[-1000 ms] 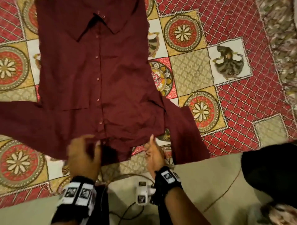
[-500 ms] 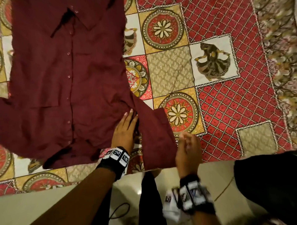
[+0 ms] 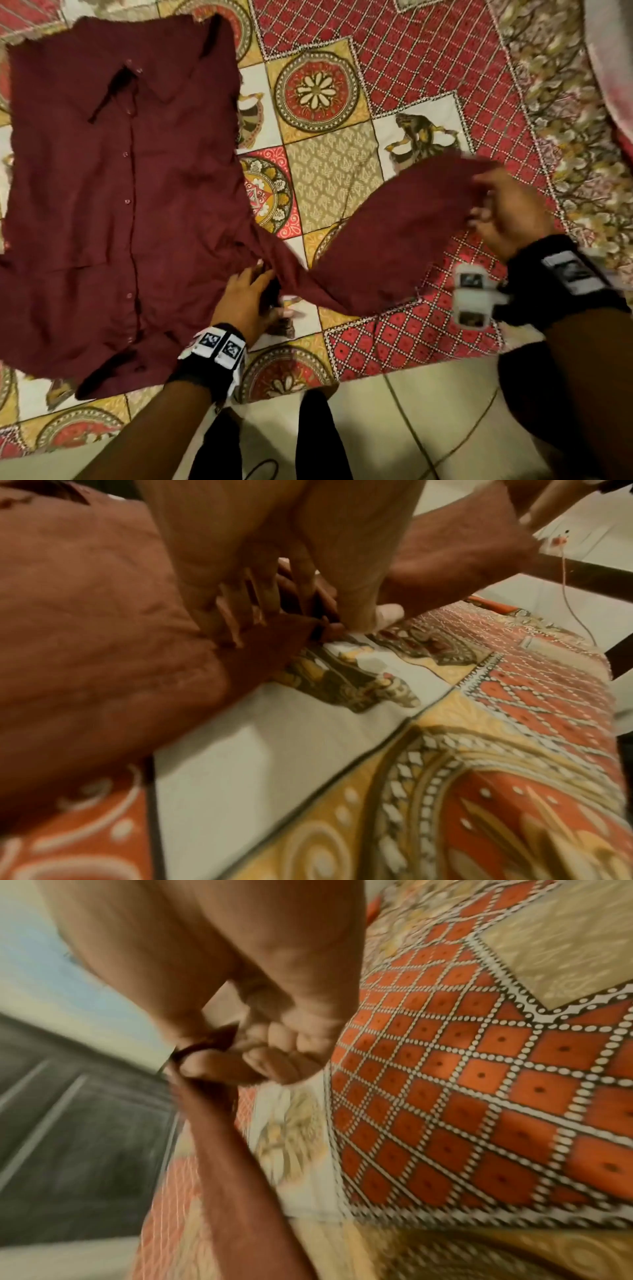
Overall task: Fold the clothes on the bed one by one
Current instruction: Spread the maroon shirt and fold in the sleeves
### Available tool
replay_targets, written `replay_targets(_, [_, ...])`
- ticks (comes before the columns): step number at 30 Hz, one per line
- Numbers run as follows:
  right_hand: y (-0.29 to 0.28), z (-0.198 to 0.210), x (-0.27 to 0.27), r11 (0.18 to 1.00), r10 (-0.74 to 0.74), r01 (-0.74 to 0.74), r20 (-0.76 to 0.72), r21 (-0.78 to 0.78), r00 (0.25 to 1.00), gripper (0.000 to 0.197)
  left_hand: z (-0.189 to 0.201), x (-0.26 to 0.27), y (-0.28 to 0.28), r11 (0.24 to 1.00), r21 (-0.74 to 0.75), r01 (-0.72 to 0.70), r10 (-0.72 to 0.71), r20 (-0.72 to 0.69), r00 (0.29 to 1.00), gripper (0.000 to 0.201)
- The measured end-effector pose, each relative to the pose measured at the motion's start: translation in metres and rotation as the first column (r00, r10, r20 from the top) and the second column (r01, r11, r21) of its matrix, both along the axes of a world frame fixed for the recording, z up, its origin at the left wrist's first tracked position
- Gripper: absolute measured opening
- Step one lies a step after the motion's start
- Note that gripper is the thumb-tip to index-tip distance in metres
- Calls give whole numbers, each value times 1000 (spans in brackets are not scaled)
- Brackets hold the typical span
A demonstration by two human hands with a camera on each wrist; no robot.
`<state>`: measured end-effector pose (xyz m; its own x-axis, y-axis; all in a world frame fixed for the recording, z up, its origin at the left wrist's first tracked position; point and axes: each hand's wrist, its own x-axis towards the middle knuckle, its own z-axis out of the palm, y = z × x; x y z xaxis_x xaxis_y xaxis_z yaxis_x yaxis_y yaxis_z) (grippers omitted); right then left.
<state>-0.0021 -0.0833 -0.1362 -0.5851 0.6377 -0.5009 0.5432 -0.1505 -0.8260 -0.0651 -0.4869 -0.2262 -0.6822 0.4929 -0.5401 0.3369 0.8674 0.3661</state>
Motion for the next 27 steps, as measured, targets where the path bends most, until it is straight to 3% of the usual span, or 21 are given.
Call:
replay_targets(1, [28, 8, 7, 956, -289, 285, -52, -72, 956, 18, 1, -5, 2, 1000, 12, 14, -13, -40, 999, 63])
replay_targets(2, [54, 9, 21, 872, -486, 483, -21, -83, 874, 27, 0, -10, 5, 1000, 14, 16, -15, -81, 997, 54])
replay_targets(3, [69, 6, 31, 866, -495, 495, 24, -75, 869, 35, -2, -15, 6, 1000, 18, 8, -6, -113, 994, 48])
replay_targets(4, [76, -2, 38, 878, -426, 423, 38, -223, 904, 41, -6, -18, 10, 999, 41, -4, 9, -139, 990, 43])
replay_targets(5, [75, -11, 47, 935, -263, 264, 37, -238, 964, 43, -10, -19, 14, 997, 78, -13, 26, -172, 985, 39])
replay_targets(6, [62, -22, 51, 978, -133, 141, 61, -154, 989, 38, -13, -20, 19, 993, 114, -20, 44, -214, 976, 36])
replay_targets(7, [42, -30, 56, 999, -15, 8, 157, 44, 987, 29, -14, -21, 25, 990, 138, -23, 58, -256, 965, 33])
replay_targets(8, [17, -44, 60, 993, 71, -88, 204, 75, 976, 21, -15, -23, 29, 988, 152, -22, 67, -294, 954, 31])
replay_targets(9, [-9, -58, 67, 970, 86, -139, 254, 201, 963, 19, -15, -25, 32, 986, 164, -17, 71, -329, 942, 32])
replay_targets(12, [-74, -73, 77, 968, 133, -168, 191, 186, 973, 6, -19, -27, 36, 985, 153, 80, -14, -392, 920, 57])
replay_targets(16, [-84, -83, 60, 986, 55, -78, 160, 145, 986, 12, -20, -30, 37, 993, 3, 121, -113, -343, 932, 89])
replay_targets(18, [-64, -86, 39, 987, -118, 99, 148, 127, 982, 12, -15, -40, 46, 990, -91, 108, -131, -309, 942, 100])
replay_targets(21, [-11, -92, 4, 874, -415, 444, 169, -200, 894, 36, -17, -51, 55, 968, -201, 154, -200, -238, 950, 108])
replay_targets(23, [14, -93, -21, 838, -411, 441, 160, -322, 897, 47, -20, -51, 54, 965, -198, 170, -217, -249, 944, 111])
replay_targets(27, [36, -104, -56, 897, -355, 391, 191, -206, 915, 39, -18, -48, 58, 959, -233, 164, -212, -203, 956, 112])
